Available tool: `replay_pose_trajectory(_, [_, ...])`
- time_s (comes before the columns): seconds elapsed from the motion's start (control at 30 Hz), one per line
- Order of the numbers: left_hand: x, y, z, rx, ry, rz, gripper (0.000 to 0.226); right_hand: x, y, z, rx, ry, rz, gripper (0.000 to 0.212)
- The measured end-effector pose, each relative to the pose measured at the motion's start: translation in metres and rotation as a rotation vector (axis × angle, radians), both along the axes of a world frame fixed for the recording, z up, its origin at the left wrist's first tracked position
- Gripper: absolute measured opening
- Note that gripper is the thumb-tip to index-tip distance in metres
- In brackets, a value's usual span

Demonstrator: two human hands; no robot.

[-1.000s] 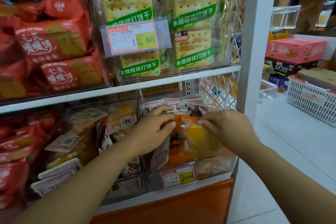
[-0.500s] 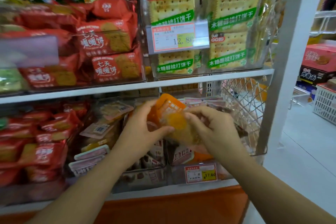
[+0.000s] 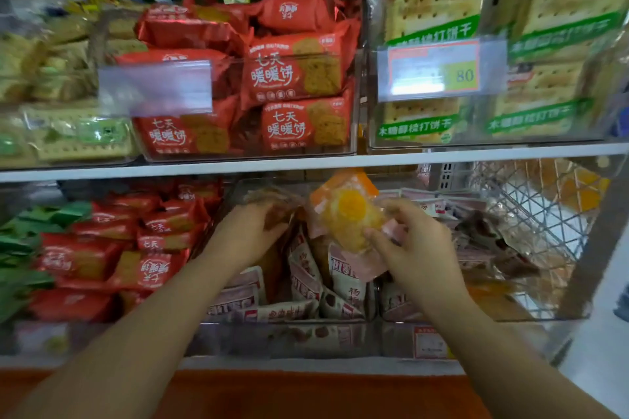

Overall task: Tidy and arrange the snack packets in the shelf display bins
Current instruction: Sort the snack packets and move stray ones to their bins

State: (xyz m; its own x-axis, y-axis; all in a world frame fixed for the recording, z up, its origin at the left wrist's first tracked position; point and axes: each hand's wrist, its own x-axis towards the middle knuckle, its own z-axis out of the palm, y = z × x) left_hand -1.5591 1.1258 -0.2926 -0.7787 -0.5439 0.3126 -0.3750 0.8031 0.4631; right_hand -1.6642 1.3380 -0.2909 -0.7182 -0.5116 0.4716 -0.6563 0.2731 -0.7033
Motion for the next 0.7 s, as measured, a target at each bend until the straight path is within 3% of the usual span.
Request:
replay_pose_trajectory(0.1, [-0.007, -0.003, -0.002, -0.331, -0.205, 0.099, 0.032, -0.001, -0.003, -0.003, 0.025, -0.005, -0.028, 0.031])
replay_pose_trajectory(0.3, [-0.033, 0.004, -0.004, -0.686, -0.257, 0.208, 0.041, -0.01, -0.004, -0.009, -0.041, -0.105, -0.066, 0.037])
replay_pose_trajectory(0.53, [-0.044, 0.006, -0.006, -0.669, -0.3, 0.265, 0.027, -0.013, -0.002, -0.01, -0.056, -0.107, -0.051, 0.036])
replay_pose_trajectory(0.6, [-0.041, 0.008, -0.003, -0.581, -0.295, 0.257, 0.026, -0.014, -0.002, -0.01, -0.059, -0.11, -0.046, 0.037])
replay_pose_trajectory(0.7, [-0.026, 0.015, 0.011, -0.356, -0.13, 0.233, 0.027, -0.015, -0.002, -0.01, -0.054, -0.111, -0.045, 0.039])
